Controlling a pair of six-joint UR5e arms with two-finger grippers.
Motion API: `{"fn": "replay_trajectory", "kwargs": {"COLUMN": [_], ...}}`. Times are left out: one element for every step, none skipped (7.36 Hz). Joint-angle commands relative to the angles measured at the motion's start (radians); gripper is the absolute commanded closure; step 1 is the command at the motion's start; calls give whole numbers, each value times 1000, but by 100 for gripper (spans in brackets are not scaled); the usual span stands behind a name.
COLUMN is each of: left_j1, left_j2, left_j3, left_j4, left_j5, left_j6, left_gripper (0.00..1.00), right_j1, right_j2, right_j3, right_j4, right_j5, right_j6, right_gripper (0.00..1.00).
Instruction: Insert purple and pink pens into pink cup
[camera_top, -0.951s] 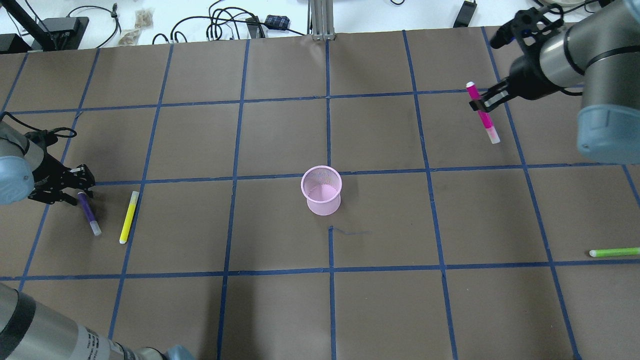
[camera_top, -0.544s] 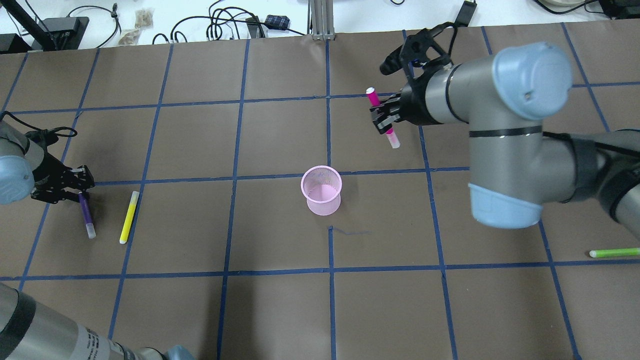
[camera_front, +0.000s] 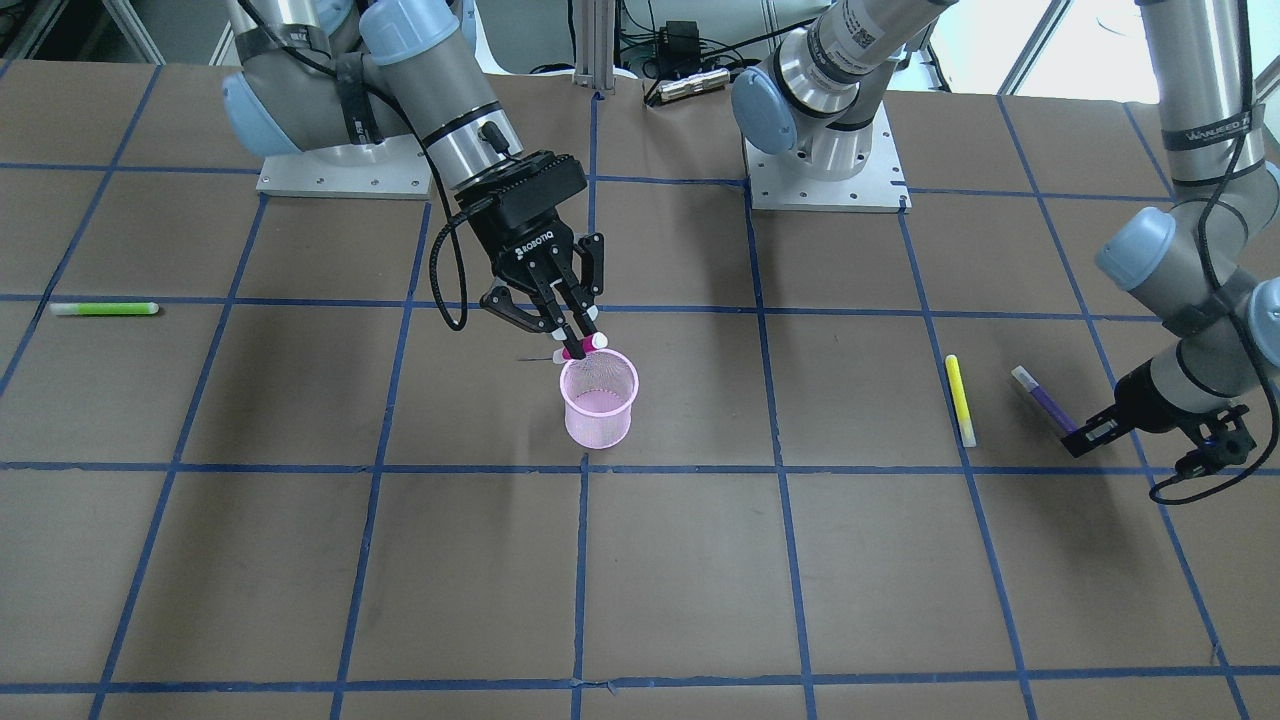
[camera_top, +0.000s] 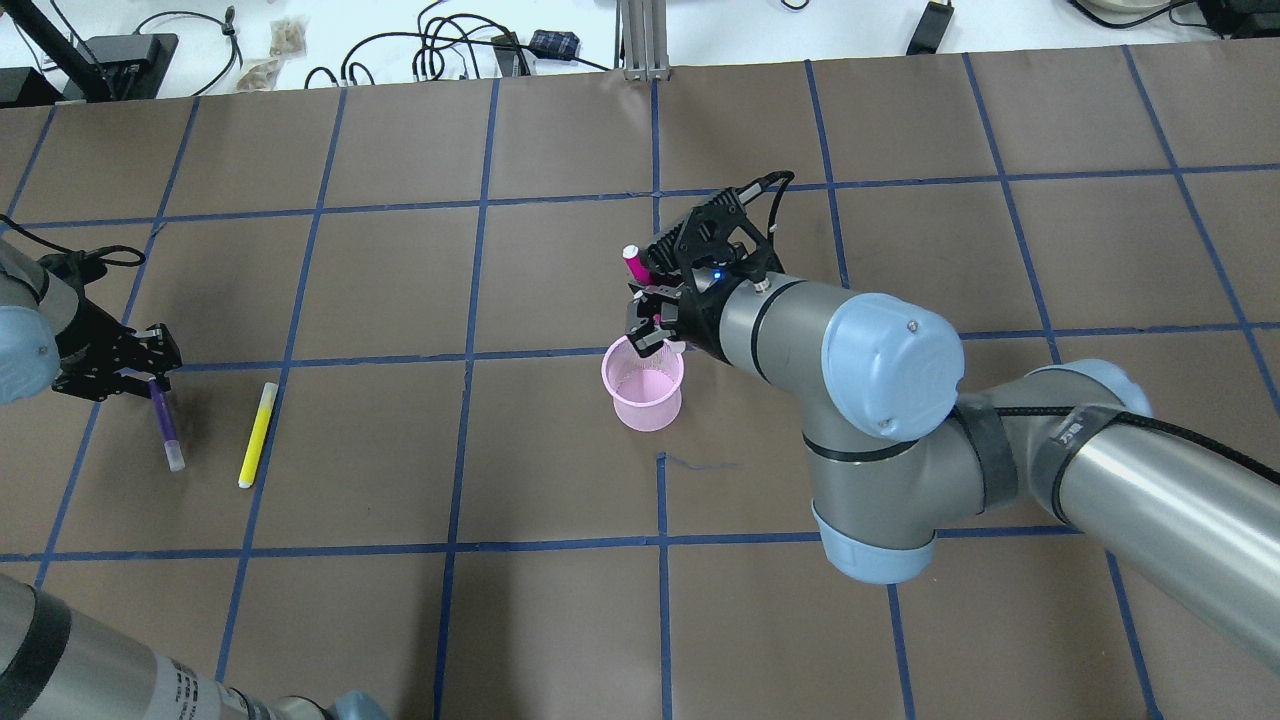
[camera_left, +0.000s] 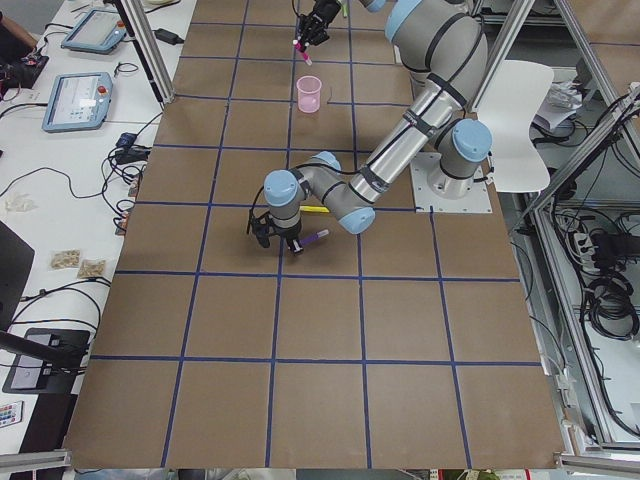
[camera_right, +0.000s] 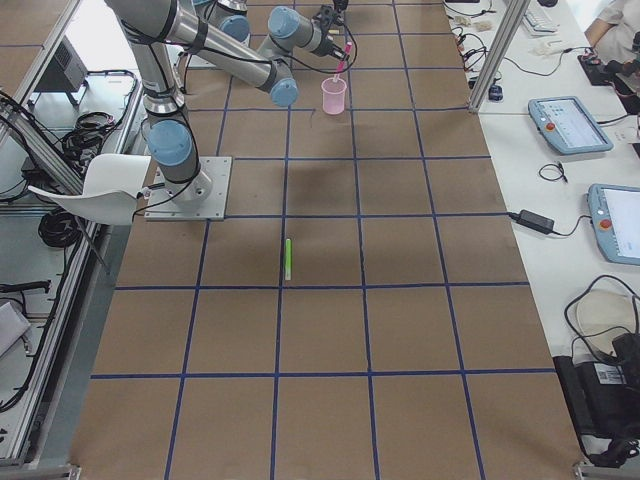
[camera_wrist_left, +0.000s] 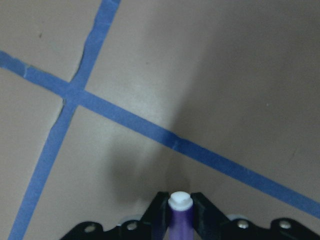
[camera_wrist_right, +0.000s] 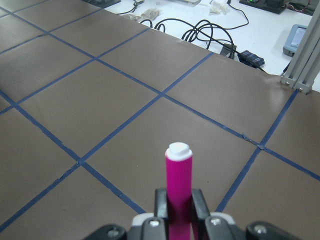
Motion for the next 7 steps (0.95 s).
{"fn": "replay_trajectory", "kwargs": {"left_j1": [-14, -24, -63, -127, -193, -253, -310], "left_j2": [34, 57, 62, 76, 97, 118, 140], "left_j3": [61, 103, 147, 174, 187, 188, 188], "left_j4": [-64, -113, -115, -108, -91, -71, -71], "left_j5": [9, 5, -1, -3, 12, 14, 17], "left_j6": [-6, -15, -21, -44, -74, -148, -223], "left_gripper": [100, 100, 100, 100, 100, 100, 100], "right_j1": [22, 22, 22, 24, 41, 56, 68], "right_j2": [67, 70, 72, 104, 127, 138, 139], "right_j3": [-10, -11, -11, -9, -9, -9, -9], "right_j4": [-112, -124, -113, -116, -119, -118, -106], "right_j5": [-10, -34, -22, -30, -36, -47, -80], "right_j6": [33, 38, 73, 70, 68, 84, 166], "right_gripper": [100, 100, 100, 100, 100, 92, 64]}}
